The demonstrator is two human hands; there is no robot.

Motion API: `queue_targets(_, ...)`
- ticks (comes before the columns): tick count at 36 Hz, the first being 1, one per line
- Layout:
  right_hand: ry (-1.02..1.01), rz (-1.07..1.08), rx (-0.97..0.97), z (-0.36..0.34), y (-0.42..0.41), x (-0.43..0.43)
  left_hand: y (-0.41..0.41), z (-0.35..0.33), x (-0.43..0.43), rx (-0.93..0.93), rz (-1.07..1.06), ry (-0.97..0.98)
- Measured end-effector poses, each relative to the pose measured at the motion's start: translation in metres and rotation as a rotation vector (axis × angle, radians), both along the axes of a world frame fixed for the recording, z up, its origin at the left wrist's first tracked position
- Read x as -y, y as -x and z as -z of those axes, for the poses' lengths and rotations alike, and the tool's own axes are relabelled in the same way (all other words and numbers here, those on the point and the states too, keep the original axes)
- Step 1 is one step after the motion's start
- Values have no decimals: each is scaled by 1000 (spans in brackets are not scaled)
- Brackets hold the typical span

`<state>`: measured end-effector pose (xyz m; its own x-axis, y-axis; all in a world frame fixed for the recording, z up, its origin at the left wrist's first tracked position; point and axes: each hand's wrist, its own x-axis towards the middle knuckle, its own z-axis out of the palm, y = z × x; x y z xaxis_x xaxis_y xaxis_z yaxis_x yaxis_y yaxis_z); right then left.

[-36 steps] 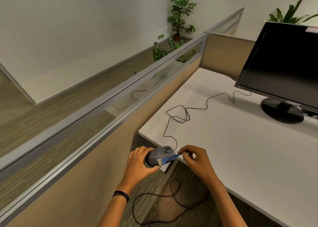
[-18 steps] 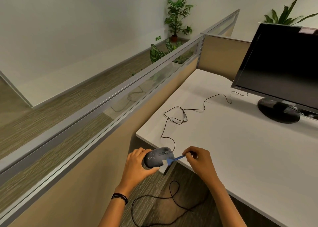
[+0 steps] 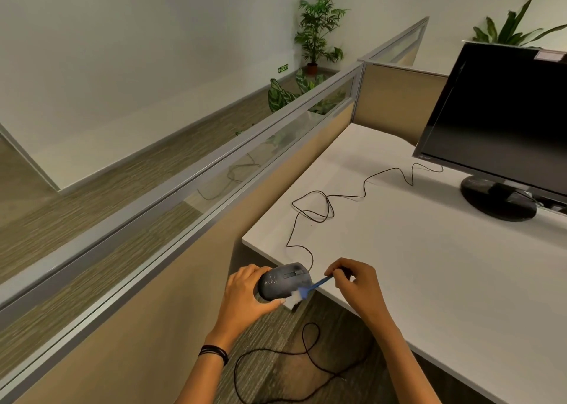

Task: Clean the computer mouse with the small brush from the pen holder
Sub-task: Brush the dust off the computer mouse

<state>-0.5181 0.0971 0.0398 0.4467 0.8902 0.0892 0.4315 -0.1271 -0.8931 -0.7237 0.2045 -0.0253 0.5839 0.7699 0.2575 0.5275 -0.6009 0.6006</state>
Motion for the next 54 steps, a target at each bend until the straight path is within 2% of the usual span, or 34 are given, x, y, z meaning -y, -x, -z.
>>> queue_targets(6,61,-156,65,-5,3,-4,-1,2,1,-19,1,2)
queue_targets(9,77,-51,104,-3,4,-6,-1,3,1,-21,2,3)
queue_targets(13,-23,73,95,-6,4,-5,2,5,1,-15,-8,5)
queue_targets(15,-48,28,75,-9,5,-5,2,5,1,-17,-8,4)
queue_targets(18,22,-79,81,-9,6,-8,2,4,0,-21,-10,6)
queue_targets(21,77,2,132,-4,6,-8,1,5,0,-21,-12,9)
queue_targets(25,-17,127,130,-6,10,-8,-1,6,1,-25,-9,18)
queue_targets(28,-66,59,65,-13,18,-10,-2,4,2,-33,-9,16)
queue_targets(32,0,-28,53,-11,25,-14,-3,4,2,-38,-18,26)
queue_targets(35,34,50,81,-6,23,-14,-2,5,1,-43,-17,26)
queue_targets(40,-42,140,80,-13,19,-13,-1,6,2,-38,-16,37)
queue_targets(46,4,-52,36,-12,26,-18,-4,5,4,-52,-25,41)
queue_targets(49,33,20,60,-7,25,-15,-4,6,3,-53,-21,43)
queue_targets(54,-44,89,16,-12,20,-11,-1,10,3,-64,-13,47)
